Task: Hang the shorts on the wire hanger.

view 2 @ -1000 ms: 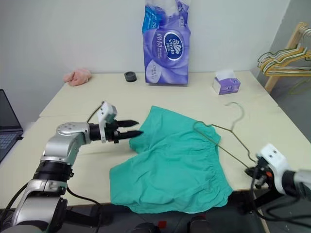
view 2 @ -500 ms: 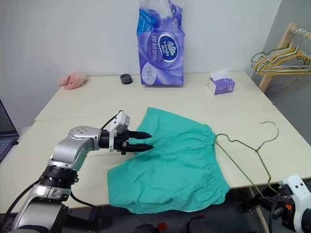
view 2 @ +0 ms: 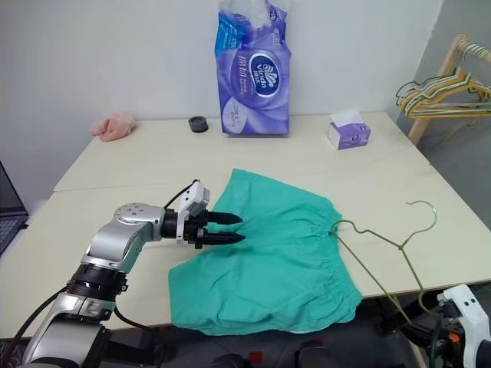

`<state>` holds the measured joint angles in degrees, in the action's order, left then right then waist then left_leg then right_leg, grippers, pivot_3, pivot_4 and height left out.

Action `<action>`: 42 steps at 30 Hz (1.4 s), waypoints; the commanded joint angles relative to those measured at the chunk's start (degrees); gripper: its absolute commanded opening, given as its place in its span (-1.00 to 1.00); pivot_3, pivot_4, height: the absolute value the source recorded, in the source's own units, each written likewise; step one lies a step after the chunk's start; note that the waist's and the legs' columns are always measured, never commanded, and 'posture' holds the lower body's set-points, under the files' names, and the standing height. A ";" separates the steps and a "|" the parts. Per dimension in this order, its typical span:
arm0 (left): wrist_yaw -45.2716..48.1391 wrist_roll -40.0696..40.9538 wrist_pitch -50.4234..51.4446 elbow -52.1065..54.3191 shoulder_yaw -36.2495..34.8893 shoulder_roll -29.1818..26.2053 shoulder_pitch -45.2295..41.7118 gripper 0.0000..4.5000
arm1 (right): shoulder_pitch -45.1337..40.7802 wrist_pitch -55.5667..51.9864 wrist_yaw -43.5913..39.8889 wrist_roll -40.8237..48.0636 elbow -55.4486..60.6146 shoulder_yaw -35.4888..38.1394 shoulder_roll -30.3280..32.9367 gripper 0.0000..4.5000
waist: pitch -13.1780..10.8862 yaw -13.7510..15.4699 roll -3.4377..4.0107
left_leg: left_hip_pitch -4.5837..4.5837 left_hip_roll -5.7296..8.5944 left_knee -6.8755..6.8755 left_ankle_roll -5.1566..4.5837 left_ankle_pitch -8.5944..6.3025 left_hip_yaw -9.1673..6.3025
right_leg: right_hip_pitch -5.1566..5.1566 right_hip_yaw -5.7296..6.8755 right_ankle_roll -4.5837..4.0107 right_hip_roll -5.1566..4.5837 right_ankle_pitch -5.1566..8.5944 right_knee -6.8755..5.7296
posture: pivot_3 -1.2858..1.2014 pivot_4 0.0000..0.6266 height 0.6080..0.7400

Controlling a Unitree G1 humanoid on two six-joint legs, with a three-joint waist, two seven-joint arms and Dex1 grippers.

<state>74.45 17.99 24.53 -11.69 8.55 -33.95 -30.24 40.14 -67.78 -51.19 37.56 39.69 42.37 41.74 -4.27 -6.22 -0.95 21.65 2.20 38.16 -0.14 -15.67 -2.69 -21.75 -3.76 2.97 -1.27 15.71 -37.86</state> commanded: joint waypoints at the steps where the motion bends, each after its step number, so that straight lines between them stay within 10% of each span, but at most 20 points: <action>1: 0.21 1.34 0.58 2.96 -0.15 0.41 -0.53 0.26 | 3.00 1.15 -1.34 1.71 1.10 2.33 -0.12 -1.00 | -0.02 0.06 -0.01 | 0.01 0.00 0.00 0.00 0.00 -0.01 | 0.00 0.01 0.00 0.00 0.00 0.01 | -0.15 -0.77 1.00; 25: -1.01 -0.12 -0.97 0.87 -0.73 1.18 -1.69 0.26 | -8.91 -2.66 -2.07 7.52 -8.90 -9.56 14.18 -1.00 | -0.20 -0.02 -0.12 | 0.11 -0.01 -0.07 -0.02 -0.02 0.07 | -0.04 -0.04 0.01 0.04 0.01 0.21 | -0.13 -0.75 1.00; 42: -1.83 0.06 -0.84 1.88 -0.48 0.66 -1.08 0.26 | -7.54 -6.65 -0.38 13.30 -10.68 -5.07 8.94 -1.00 | -0.33 0.63 -0.16 | 0.09 -0.03 -0.06 -0.03 -0.02 0.10 | -0.04 -0.09 0.02 0.03 0.01 0.22 | -0.12 -0.74 1.00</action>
<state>72.64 17.69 24.50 -10.71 8.79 -32.92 -30.32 33.71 -73.60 -51.60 48.67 27.28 36.91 50.78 -4.60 -5.59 -1.12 21.73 2.17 38.10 -0.17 -15.69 -2.59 -21.78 -3.85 2.99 -1.24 15.72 -37.65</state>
